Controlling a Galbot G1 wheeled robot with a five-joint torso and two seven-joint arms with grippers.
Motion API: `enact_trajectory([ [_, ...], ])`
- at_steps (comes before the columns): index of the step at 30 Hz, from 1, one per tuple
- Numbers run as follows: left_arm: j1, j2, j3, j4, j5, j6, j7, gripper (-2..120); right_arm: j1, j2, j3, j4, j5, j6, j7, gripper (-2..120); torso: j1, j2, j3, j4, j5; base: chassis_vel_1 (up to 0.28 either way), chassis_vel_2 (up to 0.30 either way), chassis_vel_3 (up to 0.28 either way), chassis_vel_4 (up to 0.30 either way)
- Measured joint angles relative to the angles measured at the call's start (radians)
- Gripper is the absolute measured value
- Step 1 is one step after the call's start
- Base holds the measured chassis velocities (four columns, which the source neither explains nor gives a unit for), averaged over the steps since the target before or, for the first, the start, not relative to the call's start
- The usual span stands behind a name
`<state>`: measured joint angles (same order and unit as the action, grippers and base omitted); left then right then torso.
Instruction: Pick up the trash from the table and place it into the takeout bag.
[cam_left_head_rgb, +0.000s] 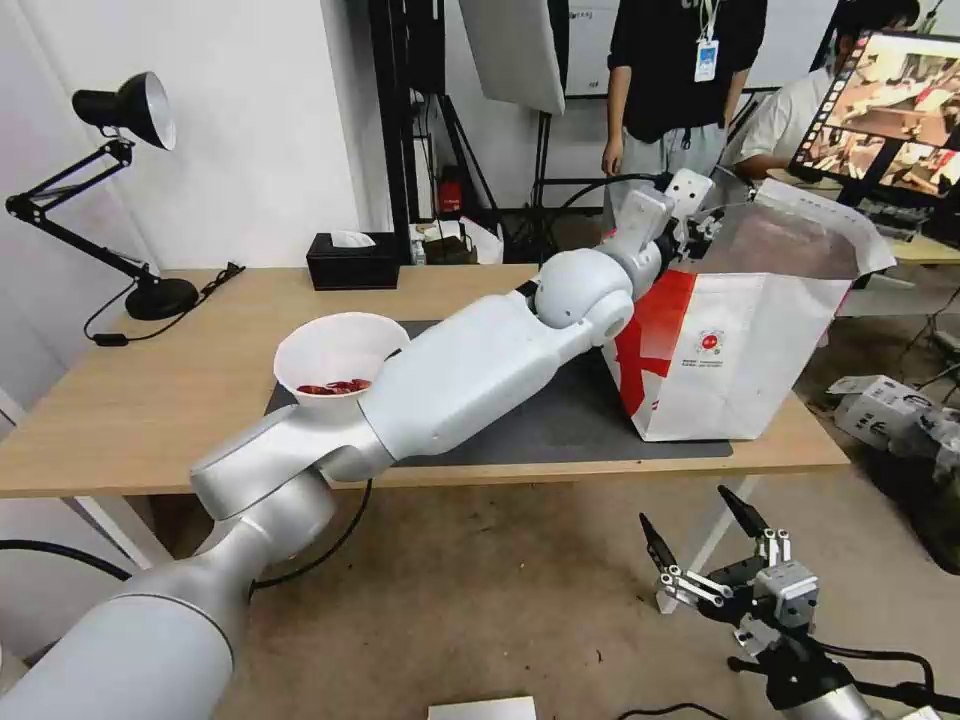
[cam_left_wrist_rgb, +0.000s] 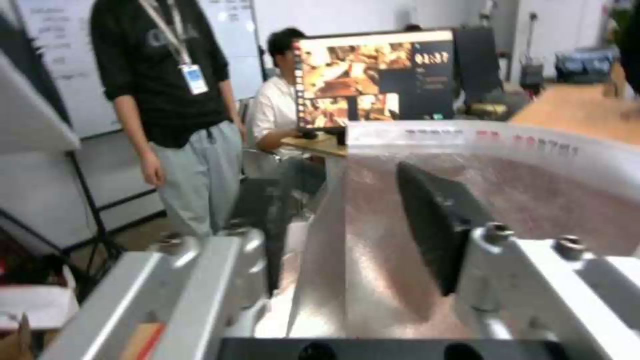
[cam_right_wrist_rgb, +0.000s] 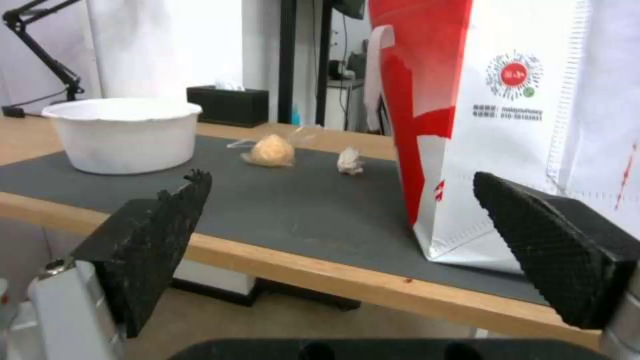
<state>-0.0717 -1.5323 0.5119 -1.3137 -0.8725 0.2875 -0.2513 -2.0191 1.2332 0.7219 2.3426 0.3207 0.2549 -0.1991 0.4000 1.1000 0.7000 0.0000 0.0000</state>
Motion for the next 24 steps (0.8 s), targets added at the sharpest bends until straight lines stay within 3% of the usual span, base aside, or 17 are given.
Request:
enact_trajectory([
  [1, 0.001, 0.010, -0.013, -0.022, -0.028, 0.000, -0.028, 57, 0.004, 0.000, -0.005, 0.000, 0.000, -0.003, 0.001, 100, 0.000, 0.000, 0.000, 0.0000, -0.0001, 0.000, 0.000, 0.000, 0.000],
  [6, 0.012, 0.052, -0.044, -0.088, -0.080, 0.000, -0.084, 70, 0.015, 0.000, -0.017, 0.000, 0.000, -0.011, 0.009, 100, 0.000, 0.000, 0.000, -0.0001, -0.0001, 0.000, 0.000, 0.000, 0.000],
  [9, 0.040, 0.126, -0.088, -0.182, -0.117, -0.001, -0.143, 84, 0.029, -0.002, -0.023, 0.007, 0.002, -0.021, 0.018, 100, 0.000, 0.000, 0.000, -0.0001, -0.0001, 0.000, 0.000, 0.000, 0.000],
  [10, 0.040, 0.126, -0.088, -0.182, -0.117, -0.001, -0.143, 84, 0.029, -0.002, -0.023, 0.007, 0.002, -0.021, 0.018, 100, 0.000, 0.000, 0.000, -0.0001, -0.0001, 0.000, 0.000, 0.000, 0.000],
  [13, 0.109, 0.239, -0.130, -0.317, -0.145, -0.005, -0.195, 97, 0.051, -0.016, -0.031, 0.020, 0.018, -0.041, 0.035, 100, 0.000, 0.000, 0.000, 0.0000, -0.0003, 0.000, 0.000, 0.000, 0.000],
  [14, 0.109, 0.239, -0.130, -0.317, -0.145, -0.005, -0.195, 97, 0.051, -0.016, -0.031, 0.020, 0.018, -0.041, 0.035, 100, 0.000, 0.000, 0.000, 0.0000, -0.0003, 0.000, 0.000, 0.000, 0.000],
  [16, 0.163, 0.302, -0.152, -0.387, -0.148, -0.008, -0.208, 99, 0.067, -0.023, -0.036, 0.027, 0.024, -0.055, 0.050, 100, 0.000, 0.000, 0.000, 0.0003, -0.0006, 0.000, 0.000, 0.000, 0.000],
  [17, 0.221, 0.365, -0.181, -0.463, -0.151, -0.010, -0.214, 100, 0.091, -0.034, -0.046, 0.032, 0.028, -0.072, 0.066, 100, 0.000, 0.000, 0.000, 0.0001, -0.0006, 0.000, 0.000, 0.000, 0.000],
  [19, 0.254, 0.395, -0.200, -0.501, -0.151, -0.012, -0.217, 100, 0.106, -0.043, -0.054, 0.034, 0.030, -0.081, 0.079, 100, 0.000, 0.000, 0.000, -0.0002, -0.0003, 0.000, 0.000, 0.000, 0.000],
  [21, 0.360, 0.477, -0.273, -0.608, -0.147, -0.015, -0.218, 100, 0.139, -0.066, -0.071, 0.040, 0.035, -0.104, 0.110, 100, 0.000, 0.000, 0.000, -0.0001, -0.0003, 0.000, 0.000, 0.000, 0.000],
  [22, 0.360, 0.477, -0.273, -0.608, -0.147, -0.015, -0.218, 100, 0.139, -0.066, -0.071, 0.040, 0.035, -0.104, 0.110, 100, 0.000, 0.000, 0.000, -0.0001, -0.0003, 0.000, 0.000, 0.000, 0.000],
  [24, 0.514, 0.558, -0.369, -0.702, -0.126, -0.017, -0.214, 100, 0.161, -0.083, -0.082, 0.043, 0.040, -0.120, 0.132, 100, 0.000, 0.000, 0.000, 0.0001, -0.0007, 0.000, 0.000, 0.000, 0.000],
])
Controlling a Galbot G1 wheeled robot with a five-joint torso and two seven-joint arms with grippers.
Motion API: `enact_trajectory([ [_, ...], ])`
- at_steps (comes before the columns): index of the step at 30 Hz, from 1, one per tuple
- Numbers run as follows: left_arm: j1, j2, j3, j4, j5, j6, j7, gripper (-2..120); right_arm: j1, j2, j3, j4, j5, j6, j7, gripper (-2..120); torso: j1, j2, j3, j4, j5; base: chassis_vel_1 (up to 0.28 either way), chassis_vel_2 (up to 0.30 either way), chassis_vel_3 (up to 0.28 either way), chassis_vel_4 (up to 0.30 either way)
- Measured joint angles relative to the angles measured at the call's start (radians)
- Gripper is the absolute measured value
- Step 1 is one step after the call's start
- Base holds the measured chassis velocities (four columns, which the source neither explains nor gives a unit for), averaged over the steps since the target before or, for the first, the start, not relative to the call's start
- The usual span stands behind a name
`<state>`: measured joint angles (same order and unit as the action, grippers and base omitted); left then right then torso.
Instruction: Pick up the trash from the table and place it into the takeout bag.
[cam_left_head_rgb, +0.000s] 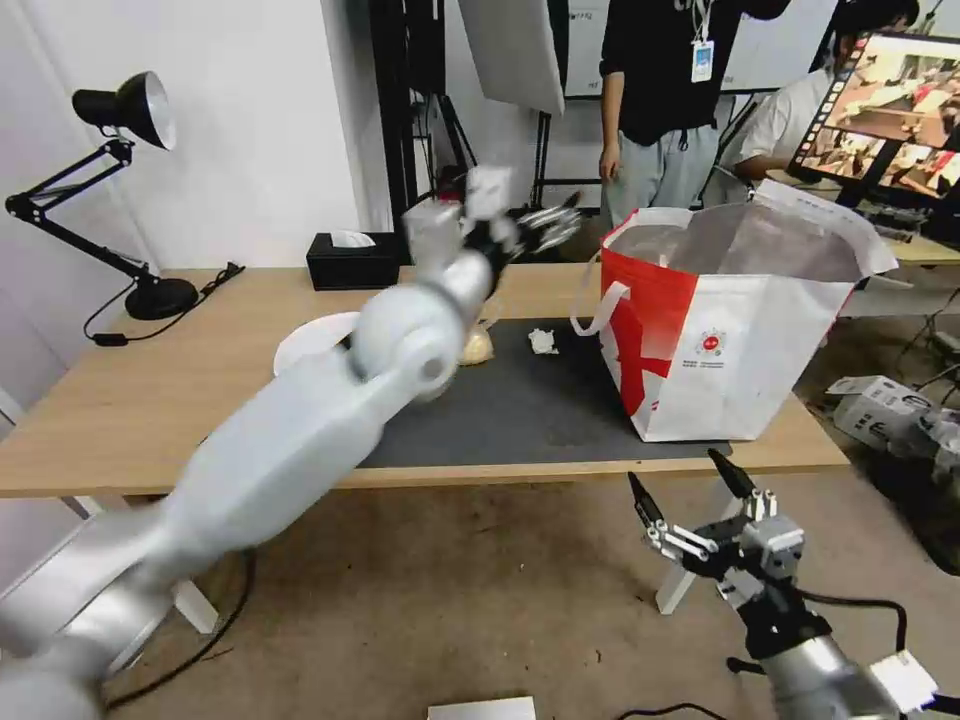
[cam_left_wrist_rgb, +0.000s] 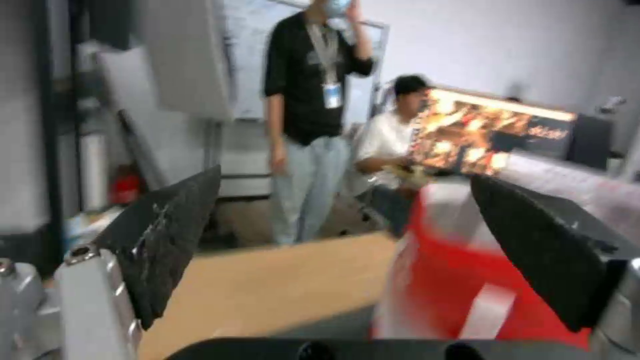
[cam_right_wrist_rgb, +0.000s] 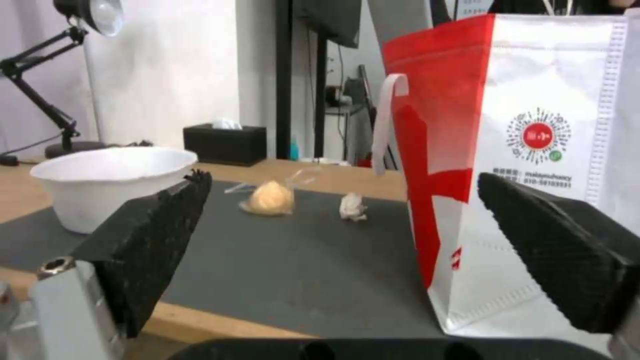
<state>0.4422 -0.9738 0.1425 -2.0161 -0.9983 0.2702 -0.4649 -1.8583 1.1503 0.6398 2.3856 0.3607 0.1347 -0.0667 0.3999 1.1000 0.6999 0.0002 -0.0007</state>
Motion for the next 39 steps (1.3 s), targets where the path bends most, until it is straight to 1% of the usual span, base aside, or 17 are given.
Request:
enact_trajectory([
  [1, 0.075, 0.031, -0.057, -0.038, 0.015, 0.000, 0.007, 100, 0.008, -0.005, -0.003, 0.002, 0.002, -0.005, 0.006, 100, 0.000, 0.000, 0.000, -0.0004, -0.0004, 0.000, 0.000, 0.000, 0.000],
  [2, 0.075, 0.031, -0.057, -0.038, 0.015, 0.000, 0.007, 100, 0.008, -0.005, -0.003, 0.002, 0.002, -0.005, 0.006, 100, 0.000, 0.000, 0.000, -0.0004, -0.0004, 0.000, 0.000, 0.000, 0.000],
  [4, 0.254, 0.097, -0.192, -0.130, 0.055, -0.010, 0.022, 100, 0.021, -0.013, -0.011, 0.002, 0.005, -0.013, 0.014, 100, 0.000, 0.000, 0.000, 0.0004, 0.0004, 0.000, 0.000, 0.000, 0.000],
  [5, 0.254, 0.097, -0.192, -0.130, 0.055, -0.010, 0.022, 100, 0.021, -0.013, -0.011, 0.002, 0.005, -0.013, 0.014, 100, 0.000, 0.000, 0.000, 0.0004, 0.0004, 0.000, 0.000, 0.000, 0.000],
  [7, 0.449, 0.139, -0.319, -0.215, 0.107, -0.035, 0.028, 100, 0.022, -0.004, -0.017, 0.002, 0.003, -0.015, 0.020, 100, 0.000, 0.000, 0.000, 0.0007, 0.0002, 0.000, 0.000, 0.000, 0.000],
  [8, 0.449, 0.139, -0.319, -0.215, 0.107, -0.035, 0.028, 100, 0.022, -0.004, -0.017, 0.002, 0.003, -0.015, 0.020, 100, 0.000, 0.000, 0.000, 0.0007, 0.0002, 0.000, 0.000, 0.000, 0.000],
  [9, 0.554, 0.133, -0.387, -0.265, 0.127, -0.041, 0.031, 100, 0.014, 0.012, -0.015, 0.002, -0.006, -0.015, 0.026, 100, 0.000, 0.000, 0.000, 0.0003, 0.0005, 0.000, 0.000, 0.000, 0.000],
  [13, 0.751, 0.072, -0.511, -0.341, 0.214, -0.053, 0.061, 100, -0.002, 0.045, -0.010, 0.006, -0.022, -0.013, 0.040, 100, 0.000, 0.000, 0.000, -0.0011, 0.0008, 0.000, 0.000, 0.000, 0.000],
  [15, 0.930, -0.018, -0.612, -0.386, 0.316, -0.081, 0.118, 100, -0.005, 0.054, -0.010, 0.006, -0.038, -0.012, 0.044, 100, 0.000, 0.000, 0.000, -0.0002, 0.0005, 0.000, 0.000, 0.000, 0.000],
  [16, 0.930, -0.018, -0.612, -0.386, 0.316, -0.081, 0.118, 100, -0.005, 0.054, -0.010, 0.006, -0.038, -0.012, 0.044, 100, 0.000, 0.000, 0.000, -0.0002, 0.0005, 0.000, 0.000, 0.000, 0.000],
  [18, 1.115, -0.136, -0.693, -0.438, 0.421, -0.118, 0.175, 100, -0.012, 0.067, -0.010, 0.002, -0.054, -0.008, 0.048, 100, 0.000, 0.000, 0.000, 0.0002, 0.0006, 0.000, 0.000, 0.000, 0.000],
  [19, 1.115, -0.136, -0.693, -0.438, 0.421, -0.118, 0.175, 100, -0.012, 0.067, -0.010, 0.002, -0.054, -0.008, 0.048, 100, 0.000, 0.000, 0.000, 0.0002, 0.0006, 0.000, 0.000, 0.000, 0.000],
  [22, 1.287, -0.275, -0.716, -0.484, 0.592, -0.209, 0.267, 100, -0.019, 0.104, -0.011, 0.000, -0.081, 0.001, 0.059, 100, 0.000, 0.000, 0.000, -0.0002, 0.0012, 0.000, 0.000, 0.000, 0.000],
  [24, 1.309, -0.296, -0.713, -0.484, 0.622, -0.225, 0.281, 100, -0.021, 0.110, -0.011, 0.000, -0.085, 0.003, 0.060, 100, 0.000, 0.000, 0.000, -0.0001, 0.0013, 0.000, 0.000, 0.000, 0.000],
  [26, 1.390, -0.373, -0.690, -0.483, 0.722, -0.280, 0.349, 100, -0.044, 0.149, -0.009, 0.003, -0.115, 0.027, 0.068, 100, 0.000, 0.000, 0.000, -0.0003, 0.0009, 0.000, 0.000, 0.000, 0.000],
  [33, 1.441, -0.427, -0.677, -0.483, 0.786, -0.330, 0.362, 100, -0.034, 0.144, -0.017, 0.015, -0.117, 0.022, 0.088, 100, 0.000, 0.000, 0.000, -0.0003, 0.0007, 0.000, 0.000, 0.000, 0.000],
  [39, 1.417, -0.416, -0.683, -0.483, 0.780, -0.322, 0.356, 100, 0.018, 0.089, -0.055, 0.015, -0.069, -0.034, 0.130, 100, 0.000, 0.000, 0.000, -0.0006, 0.0007, 0.000, 0.000, 0.000, 0.000],
])
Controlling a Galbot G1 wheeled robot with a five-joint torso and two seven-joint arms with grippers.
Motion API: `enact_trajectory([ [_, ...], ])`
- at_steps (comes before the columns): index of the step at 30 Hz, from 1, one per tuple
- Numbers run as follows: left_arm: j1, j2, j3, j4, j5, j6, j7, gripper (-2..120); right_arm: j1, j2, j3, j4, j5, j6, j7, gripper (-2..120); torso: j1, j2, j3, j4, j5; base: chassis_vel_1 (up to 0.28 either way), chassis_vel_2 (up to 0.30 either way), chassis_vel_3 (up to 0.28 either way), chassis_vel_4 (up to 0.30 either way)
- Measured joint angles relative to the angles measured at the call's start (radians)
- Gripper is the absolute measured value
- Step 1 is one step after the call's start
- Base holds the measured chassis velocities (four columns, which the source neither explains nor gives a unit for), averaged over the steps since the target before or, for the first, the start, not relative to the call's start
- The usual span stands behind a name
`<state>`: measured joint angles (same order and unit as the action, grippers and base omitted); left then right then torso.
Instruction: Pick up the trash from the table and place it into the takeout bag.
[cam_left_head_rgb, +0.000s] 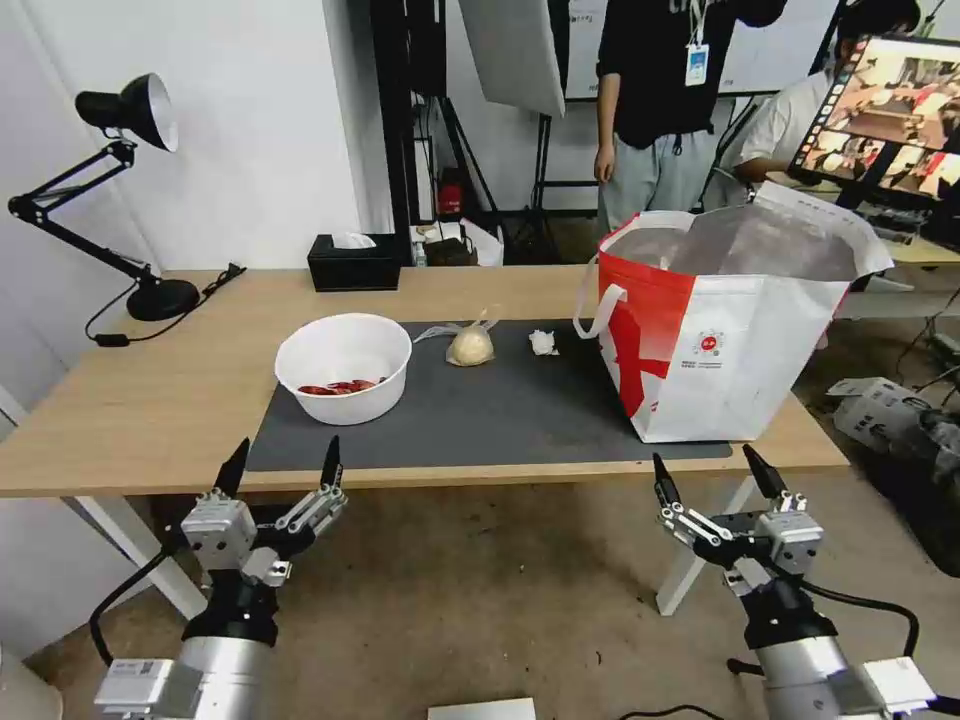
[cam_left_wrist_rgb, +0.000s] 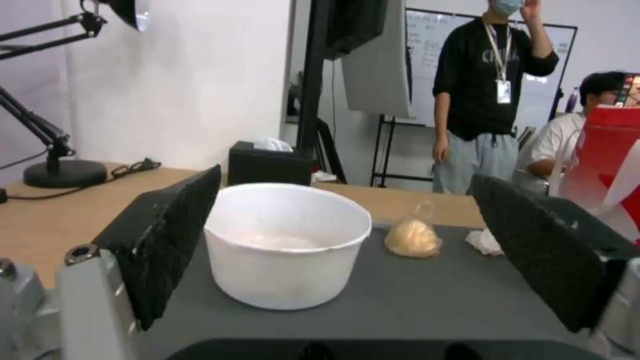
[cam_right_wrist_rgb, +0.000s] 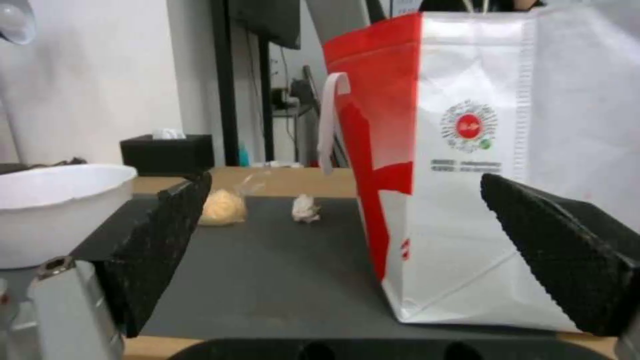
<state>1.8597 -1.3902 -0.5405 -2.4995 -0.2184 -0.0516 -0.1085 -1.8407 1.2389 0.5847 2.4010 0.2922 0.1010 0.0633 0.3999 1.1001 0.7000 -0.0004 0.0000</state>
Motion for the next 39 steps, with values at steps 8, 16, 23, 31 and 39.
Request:
enact_trajectory([
  [8, -0.002, 0.003, -0.002, 0.000, -0.012, 0.019, -0.005, 100, 0.158, -0.160, -0.076, -0.059, 0.167, -0.116, 0.030, 100, 0.000, 0.000, 0.000, 0.0003, 0.0001, 0.000, 0.000, 0.000, 0.000],
  [16, 0.035, -0.009, -0.011, -0.011, -0.005, 0.012, -0.010, 100, 0.537, -0.297, -0.298, -0.274, 0.326, -0.193, 0.038, 100, 0.000, 0.000, 0.000, 0.0002, 0.0001, 0.000, 0.000, 0.000, 0.000],
  [23, 0.048, -0.026, -0.020, -0.006, -0.001, 0.010, -0.011, 100, 0.917, -0.284, -0.542, -0.514, 0.387, -0.206, 0.125, 100, 0.000, 0.000, 0.000, 0.0006, -0.0001, 0.000, 0.000, 0.000, 0.000],
  [31, 0.046, -0.030, -0.026, -0.003, 0.004, 0.011, -0.011, 100, 1.242, -0.171, -0.783, -0.759, 0.475, -0.246, 0.265, 100, 0.000, 0.000, 0.000, 0.0008, -0.0002, 0.000, 0.000, 0.000, 0.000],
  [39, 0.036, -0.032, -0.018, -0.002, 0.009, 0.010, -0.011, 100, 1.396, -0.078, -0.850, -0.929, 0.569, -0.331, 0.410, 100, 0.000, 0.000, 0.000, 0.0004, -0.0003, 0.000, 0.000, 0.000, 0.000],
])
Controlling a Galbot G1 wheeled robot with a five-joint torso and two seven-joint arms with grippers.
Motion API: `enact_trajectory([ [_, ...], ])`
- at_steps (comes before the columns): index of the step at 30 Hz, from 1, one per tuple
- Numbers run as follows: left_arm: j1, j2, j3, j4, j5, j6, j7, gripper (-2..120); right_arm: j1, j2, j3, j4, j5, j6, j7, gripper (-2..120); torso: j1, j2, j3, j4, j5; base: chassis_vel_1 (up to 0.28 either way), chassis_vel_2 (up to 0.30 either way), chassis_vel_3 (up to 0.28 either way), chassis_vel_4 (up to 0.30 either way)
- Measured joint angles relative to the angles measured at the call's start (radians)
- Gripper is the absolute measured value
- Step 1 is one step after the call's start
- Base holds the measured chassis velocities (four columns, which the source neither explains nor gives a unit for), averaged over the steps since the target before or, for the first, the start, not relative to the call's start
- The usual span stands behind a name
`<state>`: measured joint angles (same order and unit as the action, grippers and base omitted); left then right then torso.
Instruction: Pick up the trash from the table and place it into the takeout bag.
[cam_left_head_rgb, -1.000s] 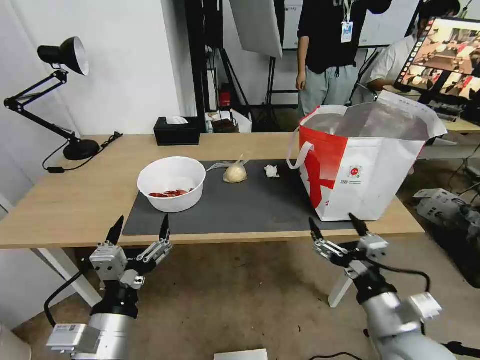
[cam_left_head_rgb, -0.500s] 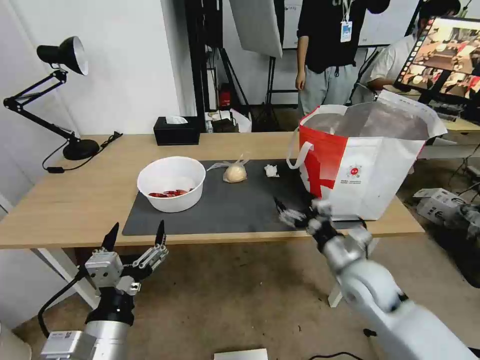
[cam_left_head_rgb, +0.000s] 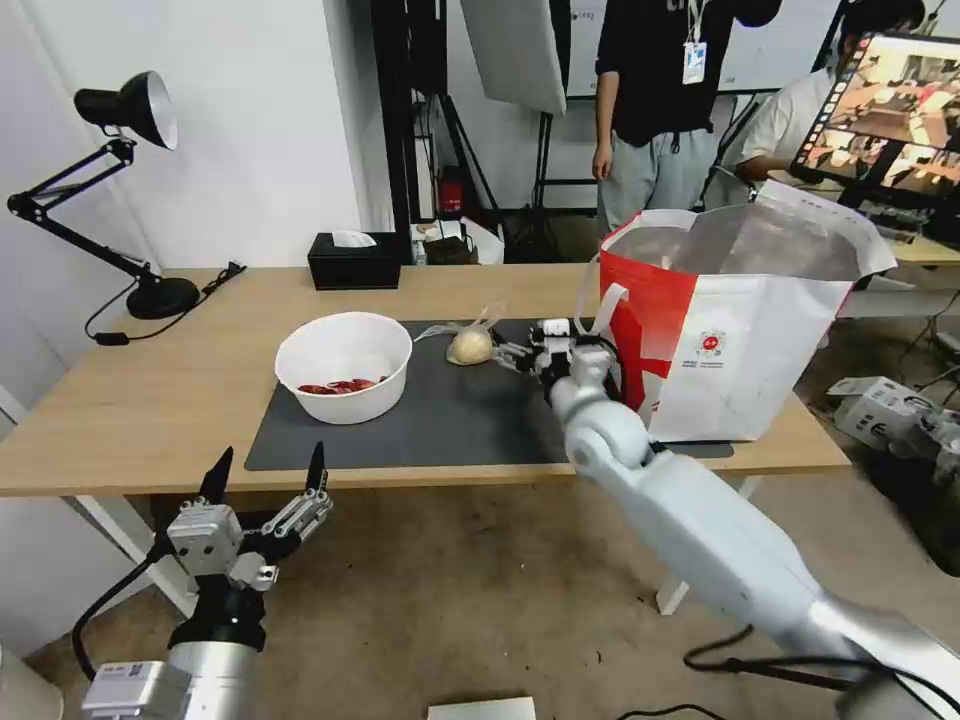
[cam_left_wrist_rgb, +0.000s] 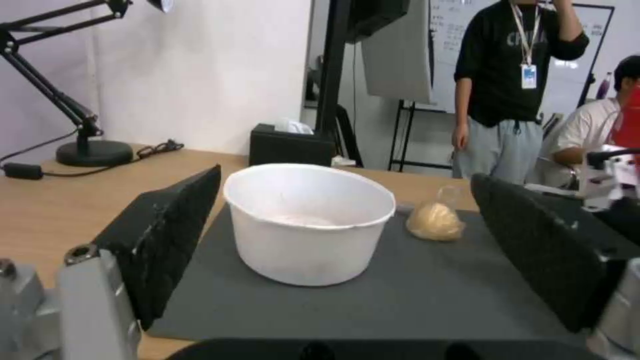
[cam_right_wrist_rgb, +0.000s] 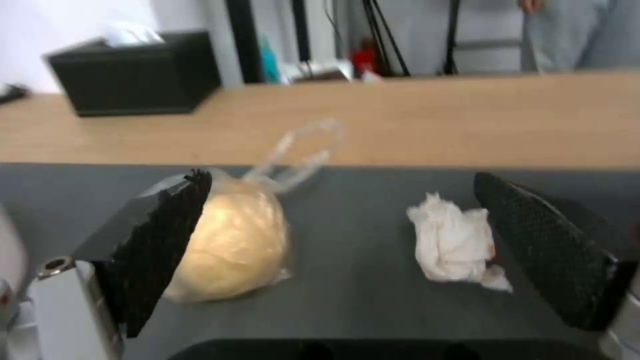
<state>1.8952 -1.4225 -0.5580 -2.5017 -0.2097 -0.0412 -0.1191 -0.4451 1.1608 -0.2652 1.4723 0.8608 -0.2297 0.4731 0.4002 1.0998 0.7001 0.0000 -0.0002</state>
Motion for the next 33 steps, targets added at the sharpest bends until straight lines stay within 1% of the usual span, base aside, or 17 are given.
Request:
enact_trajectory([
  [1, 0.000, 0.000, 0.000, 0.000, 0.000, 0.000, 0.000, 100, 0.000, 0.000, 0.000, 0.000, 0.000, 0.000, 0.000, 100, 0.000, 0.000, 0.000, 0.0000, 0.0000, 0.000, 0.000, 0.000, 0.000],
  [3, -0.003, -0.004, 0.004, 0.000, 0.002, -0.002, 0.001, 100, 0.033, 0.023, -0.012, -0.040, 0.062, -0.029, 0.037, 100, 0.000, 0.000, 0.000, -0.0001, 0.0001, 0.000, 0.000, 0.000, 0.000],
  [5, -0.004, -0.004, 0.005, 0.000, 0.002, -0.002, 0.001, 100, 0.039, 0.028, -0.015, -0.049, 0.073, -0.035, 0.044, 100, 0.000, 0.000, 0.000, 0.0000, 0.0001, 0.000, 0.000, 0.000, 0.000],
  [7, -0.008, -0.004, 0.006, 0.000, 0.002, -0.002, 0.001, 100, 0.061, 0.050, -0.026, -0.097, 0.100, -0.050, 0.071, 100, 0.000, 0.000, 0.000, 0.0000, 0.0002, 0.000, 0.000, 0.000, 0.000],
  [8, -0.008, -0.004, 0.006, 0.000, 0.002, -0.002, 0.001, 100, 0.061, 0.050, -0.026, -0.097, 0.100, -0.050, 0.071, 100, 0.000, 0.000, 0.000, 0.0000, 0.0002, 0.000, 0.000, 0.000, 0.000],
  [11, -0.015, -0.003, 0.007, 0.001, 0.002, -0.003, 0.001, 100, 0.102, 0.092, -0.027, -0.186, 0.130, -0.063, 0.111, 100, 0.000, 0.000, 0.000, 0.0000, 0.0002, 0.000, 0.000, 0.000, 0.000],
  [13, -0.015, -0.004, 0.007, 0.001, 0.002, -0.003, 0.001, 100, 0.108, 0.097, -0.026, -0.197, 0.132, -0.064, 0.114, 100, 0.000, 0.000, 0.000, 0.0000, 0.0002, 0.000, 0.000, 0.000, 0.000],
  [15, -0.016, -0.006, 0.005, 0.001, 0.002, -0.008, 0.001, 100, 0.133, 0.122, -0.023, -0.257, 0.134, -0.067, 0.120, 100, 0.000, 0.000, 0.000, -0.0001, 0.0002, 0.000, 0.000, 0.000, 0.000],
  [17, -0.016, -0.007, 0.005, 0.001, 0.002, -0.008, 0.001, 100, 0.136, 0.125, -0.022, -0.265, 0.135, -0.067, 0.120, 100, 0.000, 0.000, 0.000, 0.0000, 0.0002, 0.000, 0.000, 0.000, 0.000],
  [19, -0.017, -0.007, 0.004, 0.001, 0.002, -0.011, 0.002, 100, 0.165, 0.151, -0.018, -0.314, 0.150, -0.072, 0.125, 100, 0.000, 0.000, 0.000, -0.0001, 0.0002, 0.000, 0.000, 0.000, 0.000],
  [21, -0.017, -0.007, 0.004, 0.001, 0.002, -0.011, 0.002, 100, 0.170, 0.156, -0.017, -0.323, 0.153, -0.074, 0.127, 100, 0.000, 0.000, 0.000, 0.0000, 0.0001, 0.000, 0.000, 0.000, 0.000],
  [23, -0.018, -0.007, 0.004, 0.001, 0.001, -0.013, 0.002, 100, 0.188, 0.186, -0.010, -0.359, 0.167, -0.087, 0.155, 100, 0.000, 0.000, 0.000, 0.0001, 0.0001, 0.000, 0.000, 0.000, 0.000],
  [25, -0.018, -0.007, 0.004, 0.001, 0.001, -0.013, 0.002, 100, 0.189, 0.188, -0.009, -0.361, 0.168, -0.089, 0.159, 100, 0.000, 0.000, 0.000, 0.0001, 0.0001, 0.000, 0.000, 0.000, 0.000],
  [26, -0.019, -0.006, 0.004, 0.001, 0.001, -0.014, 0.002, 100, 0.192, 0.196, -0.008, -0.363, 0.179, -0.101, 0.188, 99, 0.000, 0.000, 0.000, 0.0002, 0.0001, 0.000, 0.000, 0.000, 0.000],
  [27, -0.019, -0.006, 0.004, 0.001, 0.001, -0.014, 0.002, 100, 0.192, 0.196, -0.008, -0.363, 0.179, -0.101, 0.188, 99, 0.000, 0.000, 0.000, 0.0002, 0.0001, 0.000, 0.000, 0.000, 0.000],
  [30, -0.021, -0.004, 0.004, 0.001, 0.000, -0.014, 0.002, 100, 0.195, 0.200, -0.006, -0.363, 0.199, -0.120, 0.234, 98, 0.000, 0.000, 0.000, 0.0000, 0.0002, 0.000, 0.000, 0.000, 0.000],
  [33, -0.024, -0.003, 0.004, 0.002, -0.002, -0.014, 0.002, 100, 0.199, 0.200, -0.006, -0.367, 0.207, -0.128, 0.247, 98, 0.000, 0.000, 0.000, 0.0000, 0.0001, 0.000, 0.000, 0.000, 0.000],
])
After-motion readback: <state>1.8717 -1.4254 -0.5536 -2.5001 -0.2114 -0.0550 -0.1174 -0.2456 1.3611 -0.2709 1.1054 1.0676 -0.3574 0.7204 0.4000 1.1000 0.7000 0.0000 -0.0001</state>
